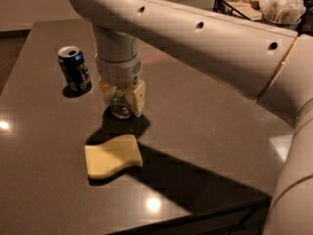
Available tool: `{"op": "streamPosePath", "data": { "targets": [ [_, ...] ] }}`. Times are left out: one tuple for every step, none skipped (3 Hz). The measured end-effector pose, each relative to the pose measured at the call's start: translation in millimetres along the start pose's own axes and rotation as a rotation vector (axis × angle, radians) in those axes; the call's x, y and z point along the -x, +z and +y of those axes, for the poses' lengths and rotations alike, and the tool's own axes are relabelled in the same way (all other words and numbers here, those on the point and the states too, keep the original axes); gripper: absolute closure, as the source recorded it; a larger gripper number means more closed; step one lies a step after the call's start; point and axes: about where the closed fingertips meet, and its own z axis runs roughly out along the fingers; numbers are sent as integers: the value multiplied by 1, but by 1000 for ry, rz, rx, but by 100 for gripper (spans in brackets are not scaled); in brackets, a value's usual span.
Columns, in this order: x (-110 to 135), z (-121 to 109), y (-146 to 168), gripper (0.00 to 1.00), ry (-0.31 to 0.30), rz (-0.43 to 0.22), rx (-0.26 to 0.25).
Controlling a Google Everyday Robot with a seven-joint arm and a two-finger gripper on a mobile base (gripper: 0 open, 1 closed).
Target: Place green can upright
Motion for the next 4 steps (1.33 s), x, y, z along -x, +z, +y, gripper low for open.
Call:
{"op": "streamPosePath", "data": {
  "targets": [
    [-6, 1, -4, 66, 19, -3, -10],
    [-19, 11, -26, 89, 114, -58, -67],
    [-27, 23, -59, 100, 256, -185, -163],
    [-31, 36, -85, 100, 389, -349, -261]
  ]
}}
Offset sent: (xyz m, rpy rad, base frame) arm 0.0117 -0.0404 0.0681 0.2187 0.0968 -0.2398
